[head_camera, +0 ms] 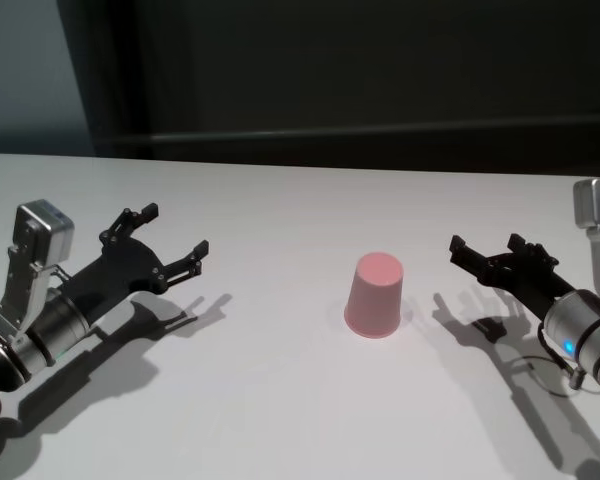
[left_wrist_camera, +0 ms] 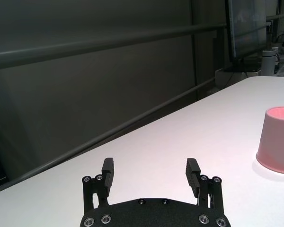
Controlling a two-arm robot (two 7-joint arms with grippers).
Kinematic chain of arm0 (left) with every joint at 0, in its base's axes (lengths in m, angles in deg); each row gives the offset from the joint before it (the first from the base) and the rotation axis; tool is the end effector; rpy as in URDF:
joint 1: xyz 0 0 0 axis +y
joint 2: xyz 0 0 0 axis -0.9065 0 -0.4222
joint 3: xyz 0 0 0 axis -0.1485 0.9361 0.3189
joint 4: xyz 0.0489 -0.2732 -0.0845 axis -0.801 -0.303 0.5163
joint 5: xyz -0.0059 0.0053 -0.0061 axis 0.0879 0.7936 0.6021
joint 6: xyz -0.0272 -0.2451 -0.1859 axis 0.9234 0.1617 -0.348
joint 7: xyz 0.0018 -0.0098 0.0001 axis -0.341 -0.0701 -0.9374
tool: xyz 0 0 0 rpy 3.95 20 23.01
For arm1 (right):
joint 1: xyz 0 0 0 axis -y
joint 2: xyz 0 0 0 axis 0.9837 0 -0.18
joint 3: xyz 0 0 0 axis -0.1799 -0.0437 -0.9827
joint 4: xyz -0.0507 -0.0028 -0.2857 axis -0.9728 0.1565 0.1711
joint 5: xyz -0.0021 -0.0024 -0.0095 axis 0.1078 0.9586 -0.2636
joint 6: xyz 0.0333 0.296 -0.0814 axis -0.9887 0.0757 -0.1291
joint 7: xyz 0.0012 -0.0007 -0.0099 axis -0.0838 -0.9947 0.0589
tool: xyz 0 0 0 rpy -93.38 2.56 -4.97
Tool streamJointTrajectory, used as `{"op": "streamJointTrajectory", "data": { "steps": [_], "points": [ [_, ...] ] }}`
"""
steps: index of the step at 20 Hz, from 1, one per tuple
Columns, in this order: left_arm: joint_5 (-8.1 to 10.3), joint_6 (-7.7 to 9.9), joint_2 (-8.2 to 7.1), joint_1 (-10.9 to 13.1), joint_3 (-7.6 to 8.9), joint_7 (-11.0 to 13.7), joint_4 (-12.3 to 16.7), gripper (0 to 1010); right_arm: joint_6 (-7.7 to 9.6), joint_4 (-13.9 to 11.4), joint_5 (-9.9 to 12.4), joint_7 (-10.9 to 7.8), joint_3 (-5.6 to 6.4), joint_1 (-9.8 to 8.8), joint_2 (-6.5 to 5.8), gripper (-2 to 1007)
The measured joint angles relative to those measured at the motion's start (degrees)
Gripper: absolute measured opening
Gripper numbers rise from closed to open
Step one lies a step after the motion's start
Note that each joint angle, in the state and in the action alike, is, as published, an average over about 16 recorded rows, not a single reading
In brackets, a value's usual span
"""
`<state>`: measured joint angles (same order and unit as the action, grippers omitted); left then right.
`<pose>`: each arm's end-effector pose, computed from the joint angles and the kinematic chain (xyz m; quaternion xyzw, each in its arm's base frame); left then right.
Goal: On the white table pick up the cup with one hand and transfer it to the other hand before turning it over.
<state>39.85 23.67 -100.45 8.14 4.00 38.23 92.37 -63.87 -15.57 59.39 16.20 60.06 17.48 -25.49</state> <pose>0.3838 0.0944 -0.3221 0.0592 -0.0711 0.4248 0.9006 0.3412 -0.0258 -0.2617 -0.0402 0.1552 -0.5949 0.7877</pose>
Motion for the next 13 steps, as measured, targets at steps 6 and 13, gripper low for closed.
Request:
{"op": "streamJointTrajectory", "data": {
  "steps": [6,13],
  "points": [
    [0.00,0.00,0.00,0.0,0.00,0.0,0.0,1001,0.00,0.0,0.0,0.00,0.00,0.00,0.00,1000],
    [0.00,0.00,0.00,0.0,0.00,0.0,0.0,1001,0.00,0.0,0.0,0.00,0.00,0.00,0.00,1000]
  ]
}}
